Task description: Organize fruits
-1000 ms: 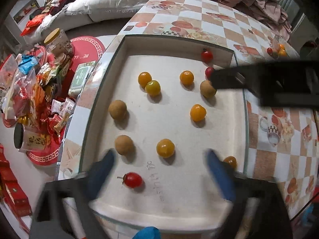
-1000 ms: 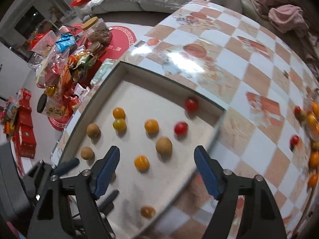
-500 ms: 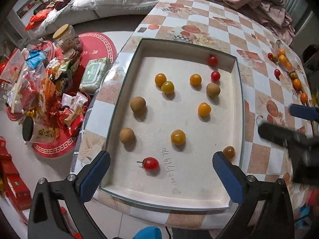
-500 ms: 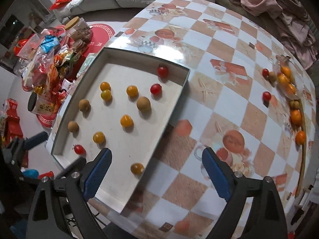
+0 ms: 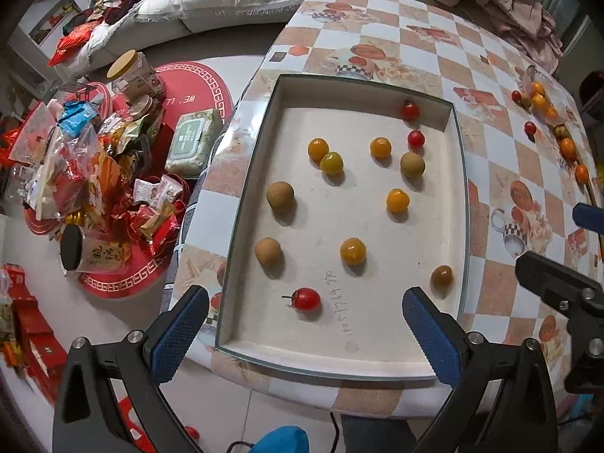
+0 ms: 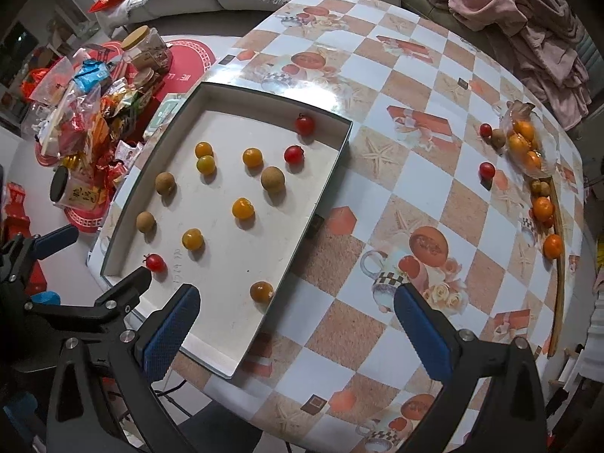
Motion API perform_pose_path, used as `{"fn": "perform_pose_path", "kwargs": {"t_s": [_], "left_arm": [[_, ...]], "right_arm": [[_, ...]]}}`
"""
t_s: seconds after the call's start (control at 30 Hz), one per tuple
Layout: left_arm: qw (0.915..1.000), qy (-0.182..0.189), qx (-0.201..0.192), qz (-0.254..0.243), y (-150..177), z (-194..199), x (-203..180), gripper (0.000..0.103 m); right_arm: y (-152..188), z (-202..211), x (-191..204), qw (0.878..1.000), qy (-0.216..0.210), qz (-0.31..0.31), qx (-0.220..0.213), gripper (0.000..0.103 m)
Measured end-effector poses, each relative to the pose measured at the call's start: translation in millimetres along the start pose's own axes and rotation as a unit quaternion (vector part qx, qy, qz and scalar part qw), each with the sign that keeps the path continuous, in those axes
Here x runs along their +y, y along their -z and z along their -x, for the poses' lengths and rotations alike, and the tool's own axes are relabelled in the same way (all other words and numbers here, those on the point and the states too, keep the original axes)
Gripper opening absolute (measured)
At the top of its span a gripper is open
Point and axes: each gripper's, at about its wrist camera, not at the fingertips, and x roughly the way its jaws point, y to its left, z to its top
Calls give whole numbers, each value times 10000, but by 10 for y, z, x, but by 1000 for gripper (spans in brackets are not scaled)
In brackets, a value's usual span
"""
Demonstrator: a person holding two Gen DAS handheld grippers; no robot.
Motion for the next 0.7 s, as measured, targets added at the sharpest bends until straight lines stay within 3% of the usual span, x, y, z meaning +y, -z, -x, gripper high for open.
{"fn": "perform_pose_path", "kwargs": {"t_s": [0.7], "left_arm": [[9990, 57, -144, -412, -26, 205, -122, 103]], "right_arm": [[-20, 271, 74, 9997, 141, 112, -173, 103]]}}
